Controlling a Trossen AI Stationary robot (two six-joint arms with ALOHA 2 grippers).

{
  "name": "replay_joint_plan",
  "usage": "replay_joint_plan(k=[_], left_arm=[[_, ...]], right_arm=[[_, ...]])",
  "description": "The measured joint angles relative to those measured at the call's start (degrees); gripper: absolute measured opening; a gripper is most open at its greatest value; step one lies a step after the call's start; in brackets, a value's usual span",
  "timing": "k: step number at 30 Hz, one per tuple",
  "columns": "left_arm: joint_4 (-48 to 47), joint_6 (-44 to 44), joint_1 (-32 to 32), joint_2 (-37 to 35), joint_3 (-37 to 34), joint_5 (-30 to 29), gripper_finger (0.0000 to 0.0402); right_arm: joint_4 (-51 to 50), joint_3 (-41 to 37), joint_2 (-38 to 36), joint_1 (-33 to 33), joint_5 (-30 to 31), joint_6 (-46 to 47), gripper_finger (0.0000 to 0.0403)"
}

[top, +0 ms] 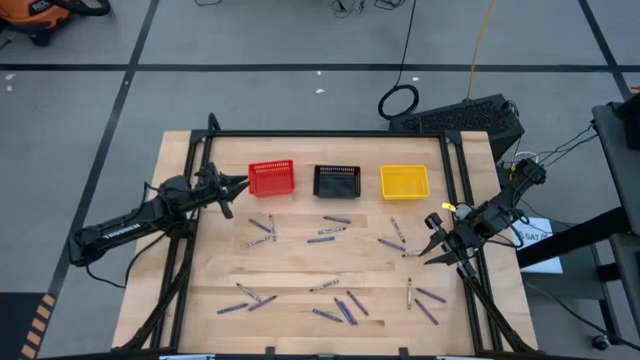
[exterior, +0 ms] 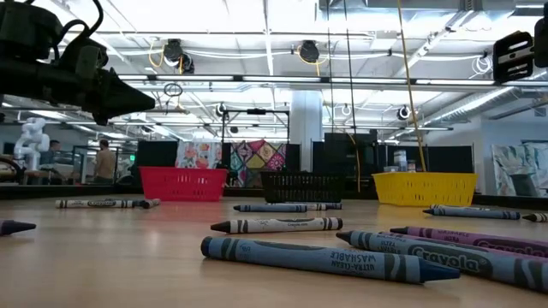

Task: Sort crayons
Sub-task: Put the black crayon into the yellow bin

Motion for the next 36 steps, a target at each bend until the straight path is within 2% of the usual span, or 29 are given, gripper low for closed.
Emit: replay_joint_plan(k=[5, 11, 16, 18, 22, 25, 31, 36], left_arm=[[0.0, 0.1, 0.0, 0.0, 0.0, 0.0, 0.0093], [0.1, 12.9, 0.0, 0.0, 0.0, -0.7, 0.0093], [0.1, 14.3, 0.0, 0.0, 0.0, -0.7, 0.0093], [0.3, 17.9, 0.0, 0.0, 0.0, -0.9, 0.0093], [1.6, 13.8, 0.0, 0.0, 0.0, -0.2, 0.0093], [2.1, 9.4, 0.0, 0.0, 0.0, -1.1, 0.0093], [5.5, 8.9, 0.0, 0.0, 0.0, -1.7, 0.0093], [7.3, 9.0, 0.0, 0.0, 0.0, -1.5, 0.0093]], right_arm=[[0.0, 0.0, 0.0, 0.0, -0.1, 3.5, 0.0084], [0.1, 0.0, 0.0, 0.0, 0.2, 3.7, 0.0084], [0.1, 0.0, 0.0, 0.0, 0.3, 6.4, 0.0084], [0.1, 0.0, 0.0, 0.0, 0.3, 8.1, 0.0084], [0.8, 0.0, 0.0, 0.0, 0.4, 11.1, 0.0084], [3.4, 0.0, 0.0, 0.0, 3.8, 12.5, 0.0084], [4.8, 0.0, 0.0, 0.0, 13.3, 12.7, 0.0084], [4.8, 0.0, 0.0, 0.0, 17.3, 12.3, 0.0084]])
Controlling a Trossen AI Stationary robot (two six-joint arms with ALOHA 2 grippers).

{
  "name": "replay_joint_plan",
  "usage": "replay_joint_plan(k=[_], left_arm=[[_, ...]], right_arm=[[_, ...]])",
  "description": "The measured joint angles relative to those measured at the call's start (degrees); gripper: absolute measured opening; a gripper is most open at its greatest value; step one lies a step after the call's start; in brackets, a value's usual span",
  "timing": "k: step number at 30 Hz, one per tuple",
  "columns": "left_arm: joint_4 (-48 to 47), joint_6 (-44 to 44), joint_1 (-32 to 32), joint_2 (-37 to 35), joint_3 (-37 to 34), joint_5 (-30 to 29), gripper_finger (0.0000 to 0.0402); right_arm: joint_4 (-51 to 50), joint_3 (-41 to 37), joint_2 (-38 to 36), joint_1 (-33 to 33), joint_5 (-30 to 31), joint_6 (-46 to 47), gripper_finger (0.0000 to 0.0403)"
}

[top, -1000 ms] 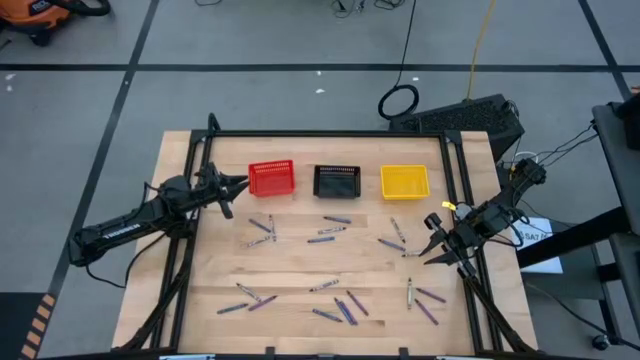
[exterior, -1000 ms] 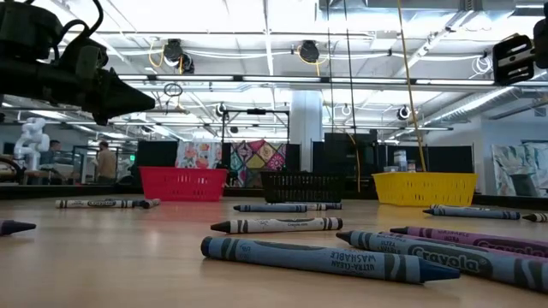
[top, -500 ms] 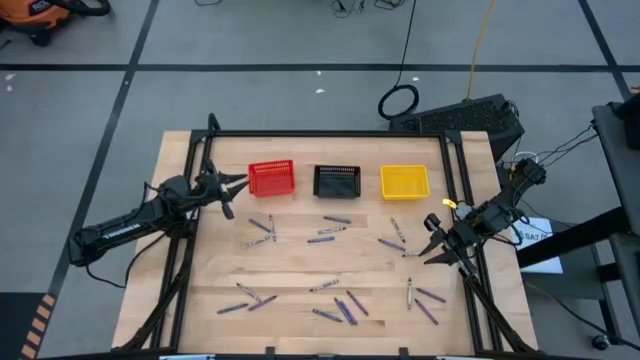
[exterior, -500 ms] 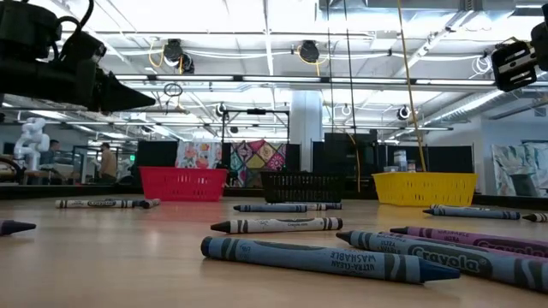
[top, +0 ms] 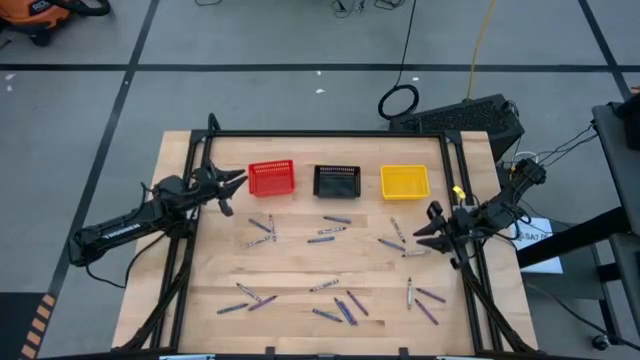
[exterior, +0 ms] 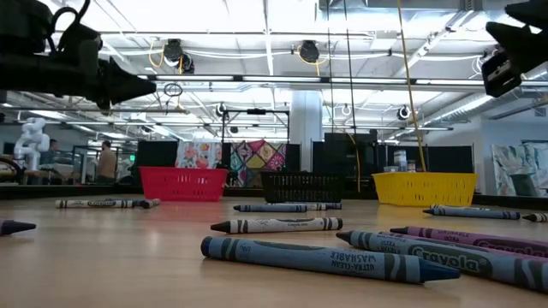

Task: Sort crayons
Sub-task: Put the black crayon into the yellow bin

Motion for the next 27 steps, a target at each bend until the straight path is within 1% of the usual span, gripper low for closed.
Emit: replay_joint_plan(k=[4, 11, 18, 23, 25, 27], left_arm=[[-0.2, 0.0, 0.0, 0.0, 0.0, 0.0, 0.0093], [-7.2, 0.0, 0.0, 0.1, 0.0, -0.4, 0.0093], [-6.9, -1.4, 0.0, 0.4, 0.0, -0.4, 0.0093], [-3.3, 3.1, 0.0, 0.4, 0.0, -0.5, 0.0093], [-2.6, 1.6, 0.0, 0.4, 0.0, -0.7, 0.0093], [-2.7, -2.5, 0.0, 0.4, 0.0, -1.3, 0.0093]], right_arm=[[0.0, 0.0, 0.0, -0.1, 2.7, 0.0, 0.0084], [0.0, 0.0, 0.0, -0.1, 7.1, -2.3, 0.0084], [0.4, 0.0, 0.0, -0.1, 8.2, -4.7, 0.0084], [-0.1, 0.0, 0.0, -0.1, 8.1, -6.0, 0.0084], [-0.3, 0.0, 0.0, -0.1, 8.1, -5.6, 0.0084], [-0.6, 0.0, 0.0, -0.1, 8.1, -5.6, 0.0084]])
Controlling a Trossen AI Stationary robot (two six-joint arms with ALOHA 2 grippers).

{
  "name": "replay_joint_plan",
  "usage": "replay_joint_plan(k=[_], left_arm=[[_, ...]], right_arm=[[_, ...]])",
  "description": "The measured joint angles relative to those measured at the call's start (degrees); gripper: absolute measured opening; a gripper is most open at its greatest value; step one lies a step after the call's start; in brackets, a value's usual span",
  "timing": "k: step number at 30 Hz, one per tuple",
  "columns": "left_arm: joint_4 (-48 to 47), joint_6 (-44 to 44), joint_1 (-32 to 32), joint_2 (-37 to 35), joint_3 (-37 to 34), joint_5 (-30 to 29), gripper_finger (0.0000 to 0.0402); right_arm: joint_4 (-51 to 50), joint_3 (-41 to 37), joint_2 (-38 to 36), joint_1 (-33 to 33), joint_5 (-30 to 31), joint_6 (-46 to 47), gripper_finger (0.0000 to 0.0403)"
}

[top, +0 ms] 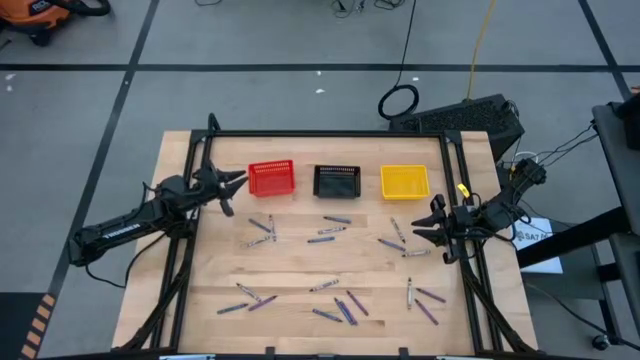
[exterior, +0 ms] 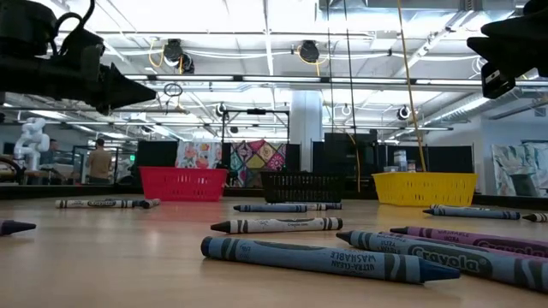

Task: Sort crayons
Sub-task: Put the black crayon into the yellow bin

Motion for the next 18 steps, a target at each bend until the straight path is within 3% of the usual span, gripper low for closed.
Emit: replay_joint_plan(k=[3, 18], left_arm=[[0.0, -4.9, 0.0, 0.0, 0.0, -2.3, 0.0093], [0.1, -2.5, 0.0, 0.0, 0.0, -4.0, 0.0093]], right_arm=[[0.0, 0.0, 0.0, 0.0, 0.1, -0.3, 0.0084], [-0.4, 0.0, 0.0, 0.0, 0.2, -0.8, 0.0084]])
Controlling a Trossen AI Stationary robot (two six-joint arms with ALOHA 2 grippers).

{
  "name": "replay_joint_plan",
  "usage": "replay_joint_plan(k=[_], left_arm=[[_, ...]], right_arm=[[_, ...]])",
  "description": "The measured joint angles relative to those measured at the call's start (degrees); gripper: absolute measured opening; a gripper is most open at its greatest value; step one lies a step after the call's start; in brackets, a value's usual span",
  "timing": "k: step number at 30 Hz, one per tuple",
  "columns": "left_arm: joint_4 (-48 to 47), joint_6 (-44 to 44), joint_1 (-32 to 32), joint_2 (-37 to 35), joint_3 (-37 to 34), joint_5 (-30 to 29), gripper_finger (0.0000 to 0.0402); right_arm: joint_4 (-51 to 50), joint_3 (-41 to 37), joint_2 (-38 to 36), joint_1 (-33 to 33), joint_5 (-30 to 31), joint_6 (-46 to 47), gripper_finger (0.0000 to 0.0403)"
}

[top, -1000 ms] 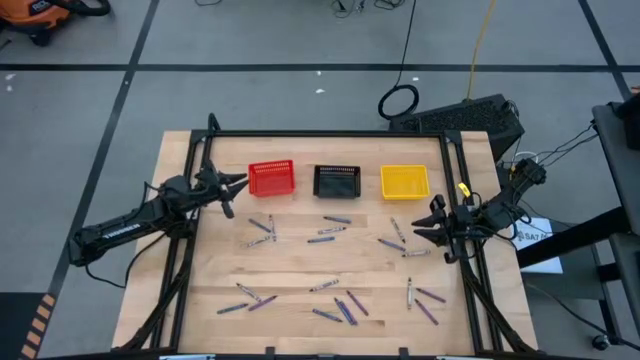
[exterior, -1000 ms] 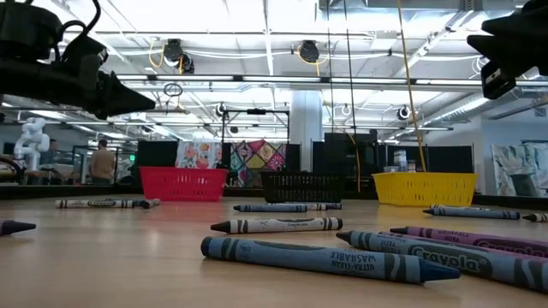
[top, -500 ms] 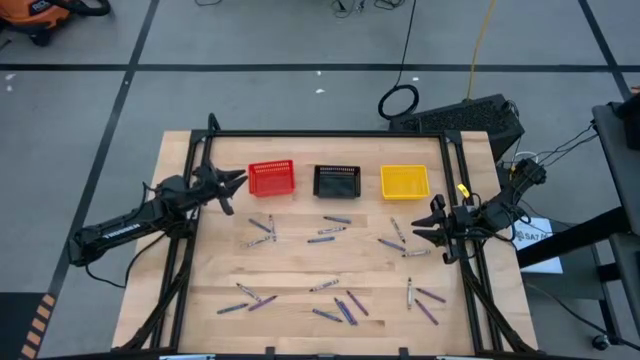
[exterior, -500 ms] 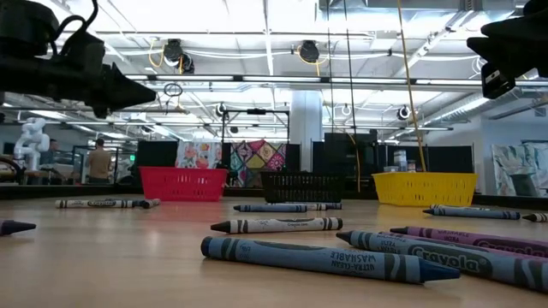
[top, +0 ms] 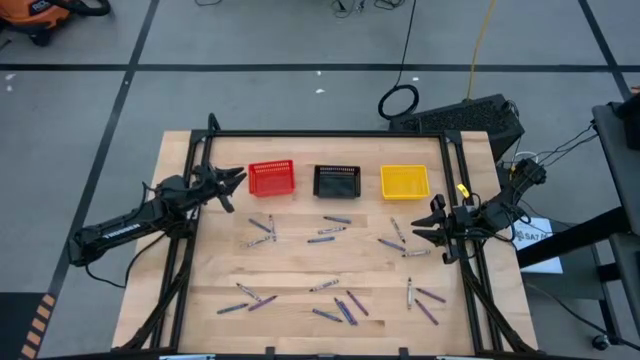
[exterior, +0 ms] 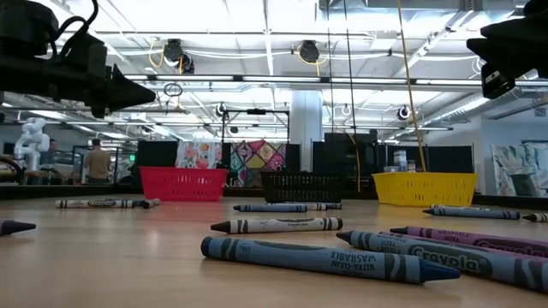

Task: Sort crayons
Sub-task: Put the black crayon into the yellow bin

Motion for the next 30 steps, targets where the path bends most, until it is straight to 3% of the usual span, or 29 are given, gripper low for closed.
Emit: replay_joint_plan(k=[3, 9, 20, 30], left_arm=[[-0.2, 3.6, 0.0, 0.0, 0.0, 0.1, 0.0093], [-0.2, 1.0, 0.0, 0.0, 0.0, 0.3, 0.0093], [3.8, 0.5, 0.0, 0.0, 0.0, -2.3, 0.0093], [7.1, -7.0, 0.0, 0.0, 0.0, -4.8, 0.0093]], right_arm=[[-0.2, 0.0, 0.0, 0.0, 0.0, 0.1, 0.0084], [-0.1, 0.0, 0.0, 0.0, 0.6, 0.3, 0.0084], [0.4, 0.0, 0.0, 0.0, 7.4, 5.1, 0.0084], [0.4, 0.0, 0.0, 0.0, 7.5, 8.0, 0.0084]])
